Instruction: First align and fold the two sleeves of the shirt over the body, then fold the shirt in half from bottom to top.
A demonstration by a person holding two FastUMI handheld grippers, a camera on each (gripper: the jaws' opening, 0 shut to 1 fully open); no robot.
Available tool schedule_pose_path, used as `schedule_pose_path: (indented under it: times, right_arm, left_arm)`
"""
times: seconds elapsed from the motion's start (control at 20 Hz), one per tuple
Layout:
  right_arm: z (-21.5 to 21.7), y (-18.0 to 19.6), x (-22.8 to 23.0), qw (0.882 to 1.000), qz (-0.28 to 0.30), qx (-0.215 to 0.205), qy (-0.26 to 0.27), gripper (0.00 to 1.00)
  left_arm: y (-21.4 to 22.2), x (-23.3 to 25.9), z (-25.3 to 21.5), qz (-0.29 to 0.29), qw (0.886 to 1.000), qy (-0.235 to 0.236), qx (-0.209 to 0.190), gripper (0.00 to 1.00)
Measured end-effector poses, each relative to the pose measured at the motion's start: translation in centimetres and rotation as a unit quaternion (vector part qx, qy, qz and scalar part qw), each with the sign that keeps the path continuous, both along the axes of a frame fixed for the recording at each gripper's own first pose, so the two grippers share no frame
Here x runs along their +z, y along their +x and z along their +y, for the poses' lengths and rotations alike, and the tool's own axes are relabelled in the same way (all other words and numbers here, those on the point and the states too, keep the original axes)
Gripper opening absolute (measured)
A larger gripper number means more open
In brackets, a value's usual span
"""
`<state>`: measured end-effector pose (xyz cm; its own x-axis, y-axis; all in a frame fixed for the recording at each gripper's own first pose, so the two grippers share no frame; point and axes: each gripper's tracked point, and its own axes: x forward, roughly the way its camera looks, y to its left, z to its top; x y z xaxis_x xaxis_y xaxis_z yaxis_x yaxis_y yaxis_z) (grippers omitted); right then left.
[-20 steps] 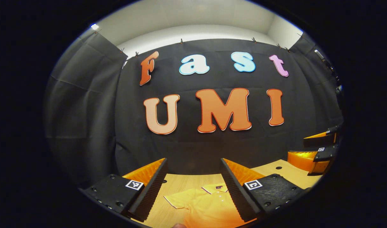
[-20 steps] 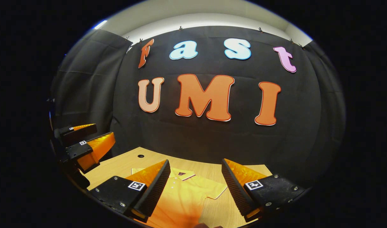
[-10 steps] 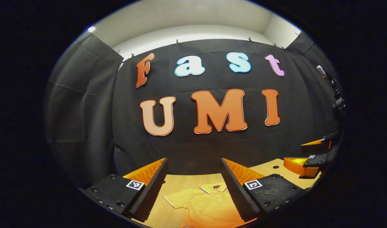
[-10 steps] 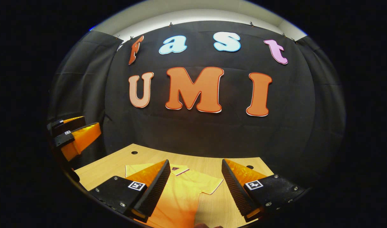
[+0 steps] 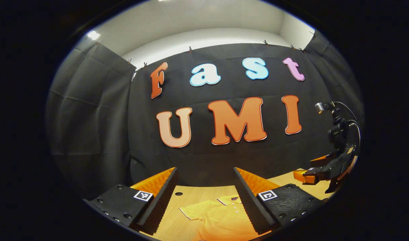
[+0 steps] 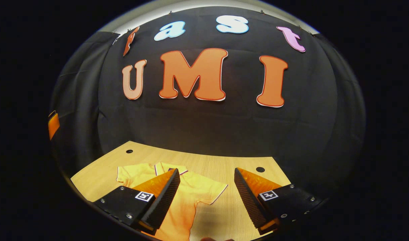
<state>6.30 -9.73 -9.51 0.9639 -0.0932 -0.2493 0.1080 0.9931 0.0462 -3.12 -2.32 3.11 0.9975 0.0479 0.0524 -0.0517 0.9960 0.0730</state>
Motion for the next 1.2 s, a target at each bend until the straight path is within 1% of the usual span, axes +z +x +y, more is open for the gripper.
schedule_pose_path:
  times: [0.2,0.3,0.45,0.6,0.75,0.85,1.05,1.2]
  right_arm:
    - [-1.3,2.2,-3.0,0.999,0.05,-0.009,0.017,0.98]
    - [-1.7,3.5,-4.6,0.997,0.074,-0.018,0.03,0.98]
    - [-2.2,4.7,-6.7,0.992,0.112,-0.036,0.038,0.99]
    - [-2.6,5.5,-9.0,0.985,0.157,-0.06,0.043,0.99]
    - [-2.4,7.1,-11.4,0.975,0.203,-0.07,0.058,0.99]
    - [-2.2,8.0,-12.9,0.967,0.235,-0.074,0.071,0.99]
    - [-2.4,9.8,-16.8,0.945,0.298,-0.09,0.099,0.99]
    - [-2.9,10.8,-19.0,0.93,0.337,-0.093,0.115,0.98]
  left_arm:
    - [-0.9,-0.4,0.3,0.005,1.0,-0.001,0.013,0.98]
    - [-0.4,-0.3,0.9,0.002,1.0,0.003,0.013,0.99]
    - [1.8,-1.1,1.2,0.007,1.0,0.005,-0.007,1.0]
    - [4.2,-1.6,2.3,0.011,0.999,0.002,-0.03,0.99]
    - [6.7,-3.1,3.3,0.027,0.998,-0.001,-0.053,0.99]
    - [8.2,-4.2,4.3,0.038,0.997,-0.003,-0.064,0.99]
    - [10.5,-7.1,5.7,0.071,0.994,-0.013,-0.08,0.99]
    - [11.6,-8.4,6.7,0.088,0.993,-0.021,-0.081,0.99]
